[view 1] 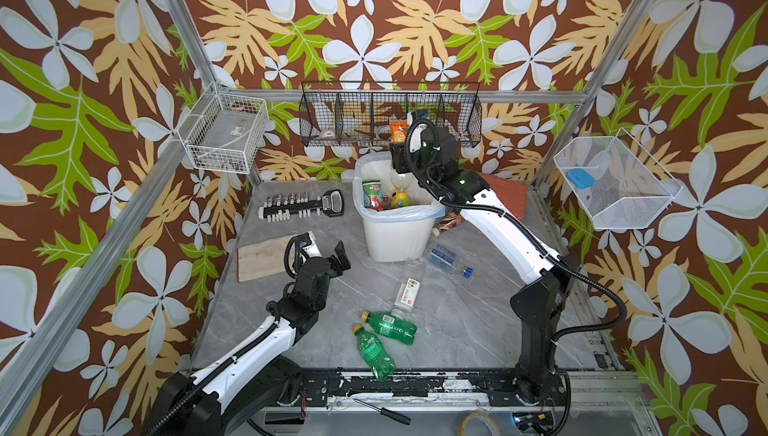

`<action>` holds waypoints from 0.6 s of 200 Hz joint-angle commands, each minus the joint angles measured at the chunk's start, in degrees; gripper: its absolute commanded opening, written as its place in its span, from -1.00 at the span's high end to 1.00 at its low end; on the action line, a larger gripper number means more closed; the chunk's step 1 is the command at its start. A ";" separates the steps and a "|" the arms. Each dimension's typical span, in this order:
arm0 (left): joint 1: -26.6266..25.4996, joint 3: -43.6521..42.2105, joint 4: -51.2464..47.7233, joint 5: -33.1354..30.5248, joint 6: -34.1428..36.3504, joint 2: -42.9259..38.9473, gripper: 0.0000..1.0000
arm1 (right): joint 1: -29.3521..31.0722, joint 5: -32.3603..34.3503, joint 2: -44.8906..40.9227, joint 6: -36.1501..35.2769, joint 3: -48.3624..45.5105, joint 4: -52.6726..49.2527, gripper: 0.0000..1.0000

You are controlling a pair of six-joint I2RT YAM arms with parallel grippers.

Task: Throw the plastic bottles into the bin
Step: 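Carry the orange bottle over the bin and open the right gripper, then withdraw the right gripper while the left moves to the clear bottle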

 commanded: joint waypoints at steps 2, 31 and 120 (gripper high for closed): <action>0.09 0.25 0.34 -0.40 -0.32 -0.35 -1.00 | 0.11 -1.08 0.54 0.90 0.77 -0.32 -0.16; 0.09 0.41 0.34 0.06 -0.49 -0.05 -1.00 | 0.11 -0.85 1.22 1.11 2.66 -2.07 -0.78; 0.09 0.98 2.02 3.00 -1.93 3.23 -1.00 | -5.33 10.87 -37.59 3.94 -49.74 23.13 -0.99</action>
